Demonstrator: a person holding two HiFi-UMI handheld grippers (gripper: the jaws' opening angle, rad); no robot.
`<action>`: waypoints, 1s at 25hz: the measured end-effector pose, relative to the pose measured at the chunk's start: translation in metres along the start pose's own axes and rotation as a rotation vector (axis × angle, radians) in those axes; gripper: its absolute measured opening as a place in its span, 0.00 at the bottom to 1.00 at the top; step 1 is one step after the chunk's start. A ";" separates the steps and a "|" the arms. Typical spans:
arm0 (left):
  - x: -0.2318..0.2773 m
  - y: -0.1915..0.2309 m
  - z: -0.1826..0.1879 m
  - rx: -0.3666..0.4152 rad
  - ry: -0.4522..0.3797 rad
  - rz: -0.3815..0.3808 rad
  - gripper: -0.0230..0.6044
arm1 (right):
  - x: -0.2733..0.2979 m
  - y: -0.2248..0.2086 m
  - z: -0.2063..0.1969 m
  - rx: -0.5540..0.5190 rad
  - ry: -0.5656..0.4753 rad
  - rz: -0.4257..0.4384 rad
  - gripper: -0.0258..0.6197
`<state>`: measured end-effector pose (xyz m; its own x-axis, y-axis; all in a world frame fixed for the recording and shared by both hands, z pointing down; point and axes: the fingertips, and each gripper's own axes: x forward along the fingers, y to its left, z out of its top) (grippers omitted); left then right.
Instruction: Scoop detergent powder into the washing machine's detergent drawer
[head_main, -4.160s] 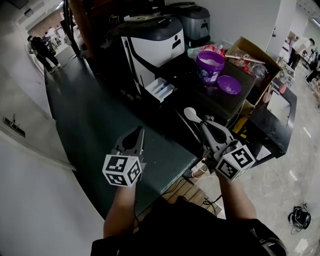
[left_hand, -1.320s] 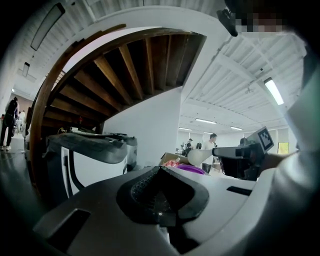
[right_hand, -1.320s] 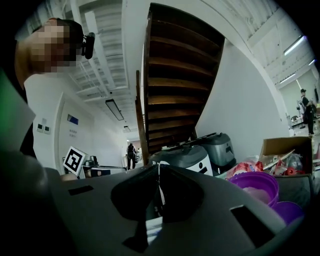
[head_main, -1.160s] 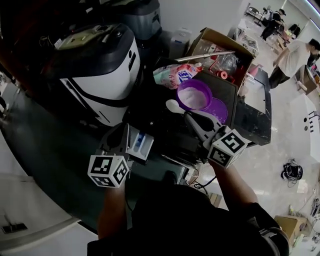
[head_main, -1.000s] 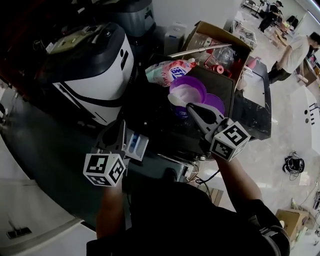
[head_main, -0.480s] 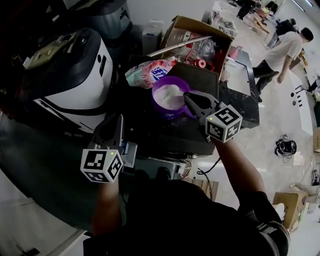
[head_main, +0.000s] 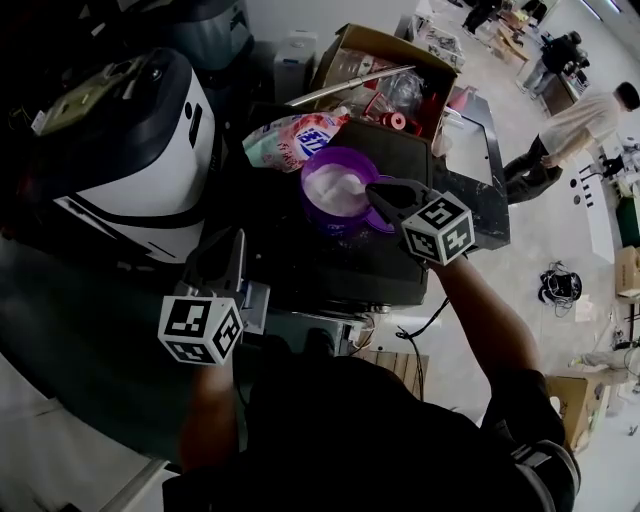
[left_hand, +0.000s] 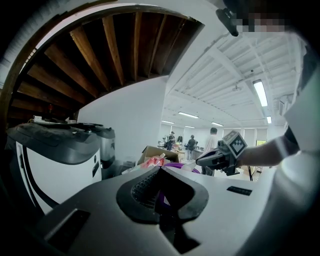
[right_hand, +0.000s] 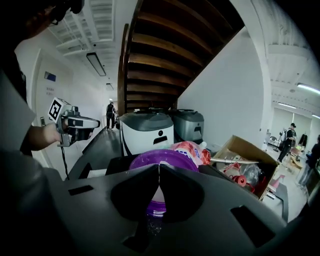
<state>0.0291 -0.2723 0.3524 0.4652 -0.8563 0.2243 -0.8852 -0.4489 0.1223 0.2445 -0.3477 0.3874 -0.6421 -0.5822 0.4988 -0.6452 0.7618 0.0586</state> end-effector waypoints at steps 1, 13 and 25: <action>0.000 0.001 -0.002 -0.003 0.002 0.000 0.05 | 0.002 0.000 -0.002 -0.010 0.019 0.004 0.07; -0.003 0.013 -0.015 -0.028 0.026 -0.002 0.05 | 0.022 0.002 -0.020 -0.091 0.202 0.063 0.07; -0.012 0.019 -0.021 -0.047 0.027 0.004 0.05 | 0.027 0.010 -0.028 -0.104 0.364 0.123 0.07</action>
<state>0.0068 -0.2654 0.3725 0.4624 -0.8506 0.2504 -0.8861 -0.4326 0.1666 0.2321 -0.3482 0.4254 -0.5107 -0.3605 0.7806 -0.5153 0.8551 0.0578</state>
